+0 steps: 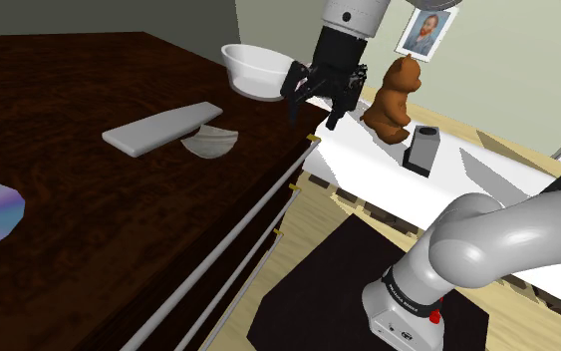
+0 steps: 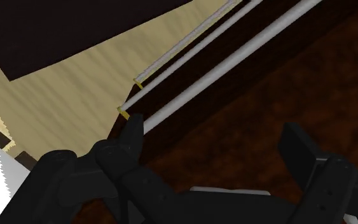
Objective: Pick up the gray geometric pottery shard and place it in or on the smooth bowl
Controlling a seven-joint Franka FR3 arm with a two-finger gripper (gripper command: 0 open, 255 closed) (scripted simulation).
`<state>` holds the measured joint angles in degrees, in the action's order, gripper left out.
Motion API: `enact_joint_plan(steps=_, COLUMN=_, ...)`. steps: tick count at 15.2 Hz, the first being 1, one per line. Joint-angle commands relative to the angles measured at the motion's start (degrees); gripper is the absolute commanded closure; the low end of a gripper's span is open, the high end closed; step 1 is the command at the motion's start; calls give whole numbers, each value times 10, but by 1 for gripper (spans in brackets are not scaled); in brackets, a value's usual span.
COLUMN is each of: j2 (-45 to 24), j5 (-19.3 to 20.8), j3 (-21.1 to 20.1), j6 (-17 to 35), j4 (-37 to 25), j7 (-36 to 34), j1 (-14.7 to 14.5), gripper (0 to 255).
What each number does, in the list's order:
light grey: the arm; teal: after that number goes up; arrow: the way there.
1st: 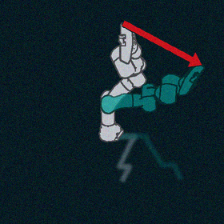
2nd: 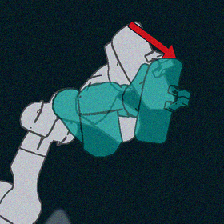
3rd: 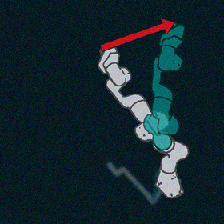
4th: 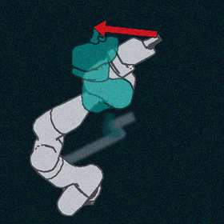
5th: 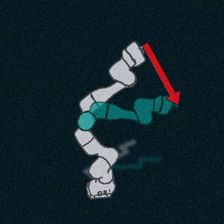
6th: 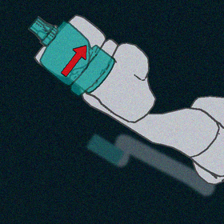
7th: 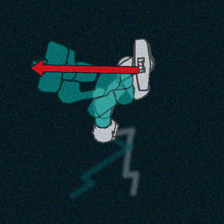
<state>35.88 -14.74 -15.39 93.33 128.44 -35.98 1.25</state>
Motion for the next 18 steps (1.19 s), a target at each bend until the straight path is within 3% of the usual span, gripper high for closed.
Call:
enact_joint_plan(steps=1, j2=-30, j5=-26, j3=-22, j6=3, j4=-26, j7=-57, j1=3, gripper=0)
enact_joint_plan(steps=11, j2=-207, j5=-104, j3=-106, j6=44, j4=-180, j7=-311, j1=23, gripper=0)
enact_joint_plan(steps=18, j2=-212, j5=-111, j3=-120, j6=91, j4=-142, j7=-315, j1=16, gripper=0)
